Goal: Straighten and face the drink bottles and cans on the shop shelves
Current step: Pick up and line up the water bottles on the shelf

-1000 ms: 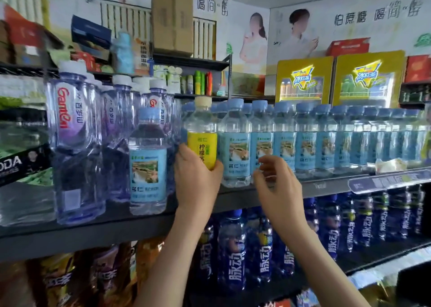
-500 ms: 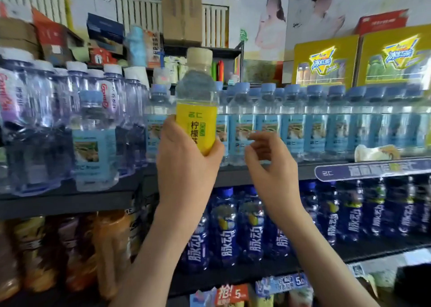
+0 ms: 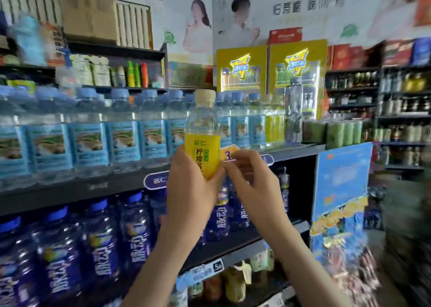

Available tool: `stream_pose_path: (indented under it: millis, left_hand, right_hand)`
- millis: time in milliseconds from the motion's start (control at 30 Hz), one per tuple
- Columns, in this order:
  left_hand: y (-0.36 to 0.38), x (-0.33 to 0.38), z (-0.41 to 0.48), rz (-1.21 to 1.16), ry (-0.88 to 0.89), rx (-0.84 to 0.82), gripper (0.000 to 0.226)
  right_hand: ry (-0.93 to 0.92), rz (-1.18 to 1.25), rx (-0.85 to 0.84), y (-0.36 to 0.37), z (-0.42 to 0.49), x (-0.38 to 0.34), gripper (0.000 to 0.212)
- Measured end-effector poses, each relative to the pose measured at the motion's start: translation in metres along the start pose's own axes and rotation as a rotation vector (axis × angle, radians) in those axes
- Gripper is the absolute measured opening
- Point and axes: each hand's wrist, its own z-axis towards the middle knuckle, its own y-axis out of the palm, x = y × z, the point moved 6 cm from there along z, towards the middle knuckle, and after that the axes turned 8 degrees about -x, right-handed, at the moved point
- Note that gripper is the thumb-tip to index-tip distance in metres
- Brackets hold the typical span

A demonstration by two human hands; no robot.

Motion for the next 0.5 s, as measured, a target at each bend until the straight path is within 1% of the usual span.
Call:
stream_pose_path:
  millis: [200, 300, 367, 433, 500]
  left_hand:
    - [0.105, 0.040, 0.018, -0.048, 0.076, -0.032, 0.059]
    - [0.153, 0.055, 0.030, -0.065, 0.113, -0.052, 0.055]
    - [0.184, 0.059, 0.039, -0.088, 0.107, -0.055, 0.058]
    - [0.212, 0.063, 0.051, -0.131, 0.105, -0.069, 0.064]
    - [0.237, 0.066, 0.065, -0.160, 0.110, -0.069, 0.067]
  right_hand:
    - [0.045, -0.142, 0.099, -0.104, 0.027, 0.075, 0.016]
    - [0.100, -0.188, 0.141, -0.145, 0.053, 0.122, 0.018]
    - [0.144, -0.215, 0.145, -0.168, 0.075, 0.155, 0.020]
    - [0.196, -0.233, 0.144, -0.188, 0.101, 0.183, 0.027]
    - [0.239, -0.225, 0.139, -0.204, 0.128, 0.208, 0.042]
